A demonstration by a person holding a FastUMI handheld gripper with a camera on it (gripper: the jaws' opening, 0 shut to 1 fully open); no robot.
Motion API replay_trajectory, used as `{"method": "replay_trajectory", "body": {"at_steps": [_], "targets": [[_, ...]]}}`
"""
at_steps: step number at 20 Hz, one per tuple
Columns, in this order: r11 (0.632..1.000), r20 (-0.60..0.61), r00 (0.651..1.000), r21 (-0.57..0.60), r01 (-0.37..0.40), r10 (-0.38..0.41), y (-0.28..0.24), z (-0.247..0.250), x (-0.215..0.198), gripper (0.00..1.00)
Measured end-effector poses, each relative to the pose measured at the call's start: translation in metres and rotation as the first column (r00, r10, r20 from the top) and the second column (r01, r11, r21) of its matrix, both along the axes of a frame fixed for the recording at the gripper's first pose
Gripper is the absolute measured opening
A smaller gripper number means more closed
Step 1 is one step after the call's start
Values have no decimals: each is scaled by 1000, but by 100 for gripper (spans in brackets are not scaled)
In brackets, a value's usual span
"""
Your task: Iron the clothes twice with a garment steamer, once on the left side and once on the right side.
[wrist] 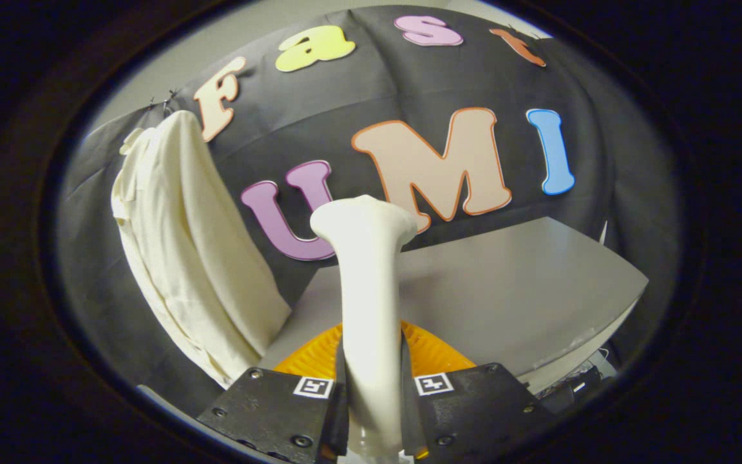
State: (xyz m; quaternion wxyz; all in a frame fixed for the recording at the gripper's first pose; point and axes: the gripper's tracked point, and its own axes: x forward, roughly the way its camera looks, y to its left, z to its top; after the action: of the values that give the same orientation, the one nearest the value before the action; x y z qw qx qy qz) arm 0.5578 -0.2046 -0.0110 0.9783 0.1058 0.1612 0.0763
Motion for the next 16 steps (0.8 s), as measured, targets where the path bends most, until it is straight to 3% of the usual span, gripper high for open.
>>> {"method": "replay_trajectory", "body": {"at_steps": [9, 13, 16], "targets": [[998, 120, 991, 1, 58, -58, 135, 54, -138, 32], [999, 149, 988, -32, 41, -36, 208, 61, -172, 32], [996, 159, 987, -87, 3, 11, 256, 61, -176, 31]]}}
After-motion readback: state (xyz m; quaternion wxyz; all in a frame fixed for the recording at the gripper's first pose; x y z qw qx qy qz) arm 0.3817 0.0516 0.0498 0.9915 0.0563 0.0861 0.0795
